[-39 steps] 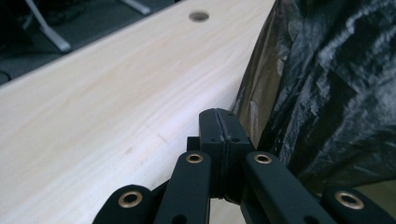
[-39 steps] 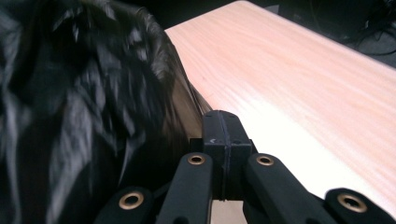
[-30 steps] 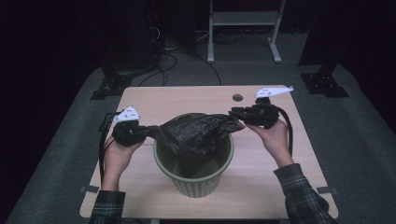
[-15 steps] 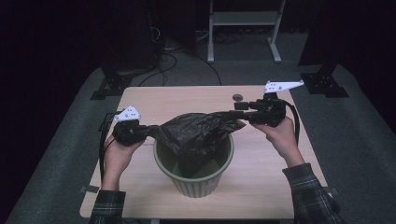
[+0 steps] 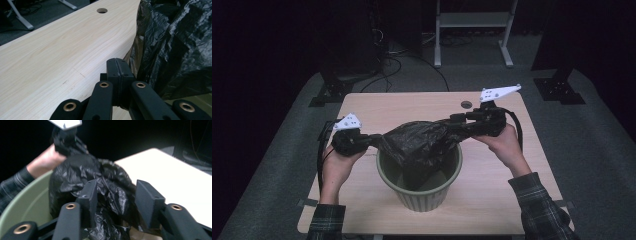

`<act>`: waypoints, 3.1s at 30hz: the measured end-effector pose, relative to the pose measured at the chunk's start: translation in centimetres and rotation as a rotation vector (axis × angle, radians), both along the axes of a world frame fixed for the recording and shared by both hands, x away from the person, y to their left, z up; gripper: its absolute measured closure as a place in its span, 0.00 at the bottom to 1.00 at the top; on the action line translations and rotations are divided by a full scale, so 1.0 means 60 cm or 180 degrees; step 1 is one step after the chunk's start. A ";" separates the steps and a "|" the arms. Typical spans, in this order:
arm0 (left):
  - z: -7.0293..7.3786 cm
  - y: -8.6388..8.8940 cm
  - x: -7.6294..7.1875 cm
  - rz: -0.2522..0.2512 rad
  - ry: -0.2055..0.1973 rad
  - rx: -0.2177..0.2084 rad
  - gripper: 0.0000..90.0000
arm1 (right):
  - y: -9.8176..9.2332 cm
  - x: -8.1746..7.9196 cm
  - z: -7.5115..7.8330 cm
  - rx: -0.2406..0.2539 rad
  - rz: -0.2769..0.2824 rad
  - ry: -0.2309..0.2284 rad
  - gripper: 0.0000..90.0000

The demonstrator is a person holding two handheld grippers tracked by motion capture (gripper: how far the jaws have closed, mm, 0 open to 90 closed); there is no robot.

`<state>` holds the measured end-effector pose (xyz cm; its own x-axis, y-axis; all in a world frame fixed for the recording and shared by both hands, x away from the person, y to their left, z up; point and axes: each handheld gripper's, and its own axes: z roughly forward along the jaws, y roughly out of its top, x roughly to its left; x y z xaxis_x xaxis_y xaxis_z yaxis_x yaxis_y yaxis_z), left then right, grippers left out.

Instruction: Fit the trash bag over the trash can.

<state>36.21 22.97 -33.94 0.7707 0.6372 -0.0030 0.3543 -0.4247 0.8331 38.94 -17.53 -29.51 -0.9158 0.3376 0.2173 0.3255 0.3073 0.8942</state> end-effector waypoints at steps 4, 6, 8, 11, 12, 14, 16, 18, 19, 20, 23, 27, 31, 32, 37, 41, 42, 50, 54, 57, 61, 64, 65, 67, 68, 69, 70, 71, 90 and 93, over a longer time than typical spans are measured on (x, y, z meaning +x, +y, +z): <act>0.000 0.001 -0.001 -0.0004 0.0007 -0.0002 1.00 | 0.007 -0.005 -0.005 -0.0045 0.0028 -0.0040 1.00; 0.000 0.001 -0.003 -0.0003 0.0007 -0.0004 1.00 | 0.004 -0.015 0.001 0.0001 0.0086 -0.0065 1.00; 0.002 0.001 -0.007 -0.0014 -0.0008 0.0001 1.00 | 0.002 -0.033 0.008 -0.0016 0.0144 -0.0128 1.00; 0.005 0.002 -0.014 -0.0020 -0.0038 0.0005 1.00 | 0.000 -0.074 0.014 -0.0010 0.0256 -0.0200 1.00; 0.006 0.001 -0.016 -0.0022 -0.0042 0.0001 1.00 | 0.001 -0.089 0.013 -0.0019 0.0305 -0.0230 1.00; 0.007 0.002 -0.019 -0.0018 -0.0043 0.0027 1.00 | 0.003 -0.116 0.008 -0.0047 0.0397 -0.0246 1.00; 0.007 0.003 -0.019 -0.0013 -0.0053 0.0025 1.00 | 0.002 -0.136 0.001 -0.0039 0.0447 -0.0248 1.00; 0.007 0.005 -0.020 0.0000 -0.0057 0.0020 1.00 | 0.001 -0.160 -0.009 0.0030 0.0563 -0.0213 1.00; 0.007 0.006 -0.020 -0.0001 -0.0055 -0.0002 1.00 | 0.002 -0.171 -0.013 0.0031 0.0618 -0.0195 1.00; 0.007 0.007 -0.020 -0.0001 -0.0053 -0.0013 1.00 | 0.003 -0.182 -0.018 0.0000 0.0666 -0.0201 1.00; 0.009 0.005 -0.022 -0.0023 -0.0062 -0.0030 1.00 | 0.006 -0.210 -0.034 -0.0075 0.0804 -0.0178 1.00; 0.014 0.000 -0.025 -0.0046 -0.0099 -0.0008 1.00 | 0.002 -0.231 -0.042 -0.0117 0.0817 -0.0246 0.92; 0.015 0.002 -0.024 -0.0040 -0.0101 -0.0021 1.00 | -0.026 -0.235 -0.006 0.0042 0.0653 -0.0375 0.81; 0.015 0.002 -0.024 -0.0038 -0.0100 -0.0023 1.00 | -0.035 -0.235 0.007 0.0071 0.0560 -0.0441 0.76; 0.015 0.000 -0.024 -0.0045 -0.0101 -0.0012 1.00 | -0.080 -0.207 0.058 0.0235 0.0022 -0.0531 0.60; 0.015 -0.002 -0.023 -0.0065 -0.0094 -0.0009 1.00 | -0.090 -0.172 0.077 0.0290 -0.0222 -0.0432 0.54; 0.015 -0.002 -0.022 -0.0065 -0.0094 -0.0006 1.00 | -0.087 -0.164 0.078 0.0287 -0.0217 -0.0391 0.52; 0.015 -0.003 -0.023 -0.0072 -0.0092 -0.0016 1.00 | -0.042 -0.109 0.050 0.0006 -0.0288 -0.0148 0.71; 0.017 0.000 -0.025 -0.0069 -0.0107 -0.0026 1.00 | -0.035 -0.105 0.038 -0.0076 -0.0270 -0.0165 1.00; 0.019 0.007 -0.028 -0.0040 -0.0115 -0.0037 1.00 | -0.038 -0.120 0.033 -0.0106 -0.0206 -0.0195 1.00; 0.022 0.021 -0.035 0.0010 -0.0141 -0.0048 1.00 | -0.046 -0.157 0.023 -0.0214 -0.0102 -0.0188 1.00; 0.026 0.030 -0.043 0.0042 -0.0162 -0.0036 1.00 | -0.052 -0.190 0.008 -0.0321 -0.0035 -0.0167 1.00; 0.027 0.032 -0.045 0.0049 -0.0162 -0.0034 1.00 | -0.054 -0.200 0.001 -0.0358 -0.0031 -0.0168 1.00; 0.026 0.036 -0.050 0.0064 -0.0167 -0.0040 1.00 | -0.060 -0.216 -0.013 -0.0375 -0.0012 -0.0126 1.00; 0.024 0.037 -0.053 0.0078 -0.0166 -0.0046 1.00 | -0.061 -0.222 -0.022 -0.0395 -0.0021 -0.0093 1.00; 0.022 0.037 -0.055 0.0072 -0.0163 -0.0044 1.00 | -0.063 -0.226 -0.032 -0.0429 -0.0035 -0.0072 1.00; 0.021 0.037 -0.056 0.0068 -0.0155 -0.0045 1.00 | -0.064 -0.229 -0.042 -0.0456 -0.0044 -0.0041 1.00; 0.017 0.037 -0.057 0.0076 -0.0142 -0.0025 1.00 | -0.064 -0.230 -0.051 -0.0480 -0.0058 -0.0024 1.00; 0.005 0.026 -0.083 -0.0073 -0.0177 -0.0102 1.00 | -0.018 -0.243 -0.192 -0.0603 0.0346 0.0461 1.00; 0.001 0.043 -0.085 0.0005 -0.0163 -0.0141 1.00 | 0.000 -0.250 -0.194 -0.0653 0.0459 0.0457 1.00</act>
<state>31.11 25.54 -33.86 0.7695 0.6386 0.0083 0.3114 -0.3865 0.8681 23.93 -17.54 -41.13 -0.9223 0.2566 0.2889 0.3842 0.5293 0.7565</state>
